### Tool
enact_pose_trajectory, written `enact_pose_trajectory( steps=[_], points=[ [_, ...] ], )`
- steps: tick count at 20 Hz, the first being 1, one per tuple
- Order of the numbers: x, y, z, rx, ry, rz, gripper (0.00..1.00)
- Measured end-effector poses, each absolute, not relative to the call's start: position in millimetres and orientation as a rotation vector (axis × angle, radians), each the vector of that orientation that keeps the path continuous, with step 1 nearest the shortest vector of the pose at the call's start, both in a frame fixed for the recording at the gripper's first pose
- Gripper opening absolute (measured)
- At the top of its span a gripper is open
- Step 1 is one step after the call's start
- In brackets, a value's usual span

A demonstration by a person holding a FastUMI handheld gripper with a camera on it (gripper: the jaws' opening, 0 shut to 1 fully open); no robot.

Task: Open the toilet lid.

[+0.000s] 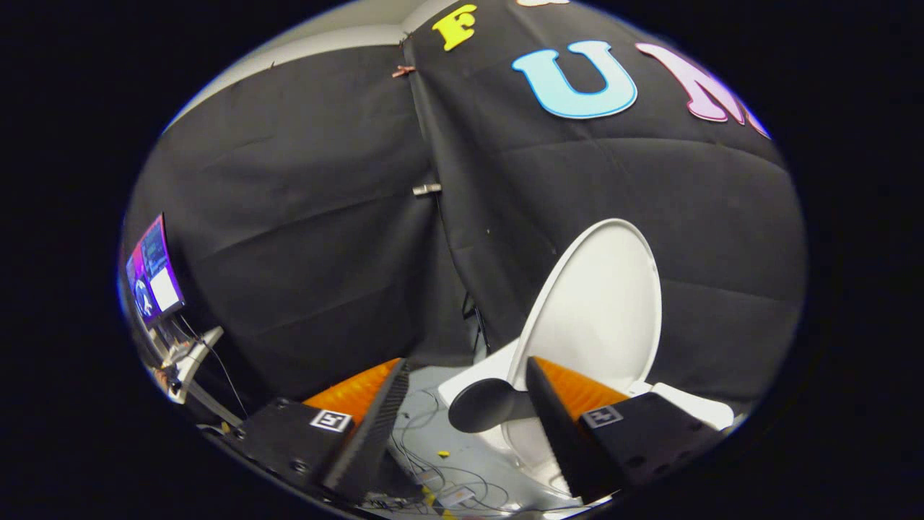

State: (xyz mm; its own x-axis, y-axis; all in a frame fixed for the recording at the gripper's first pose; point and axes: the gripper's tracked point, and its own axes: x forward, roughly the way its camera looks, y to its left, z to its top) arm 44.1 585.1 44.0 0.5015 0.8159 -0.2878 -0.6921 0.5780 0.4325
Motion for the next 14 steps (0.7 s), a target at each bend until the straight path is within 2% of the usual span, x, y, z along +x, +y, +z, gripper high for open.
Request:
enact_pose_trajectory(
  steps=[1,9,14],
  points=[
    [49,579,49,0.264,0.458,0.906,1.00],
    [55,581,62,0.275,0.385,0.913,0.99],
    [78,564,132,0.277,0.137,0.900,0.99]
  ],
)
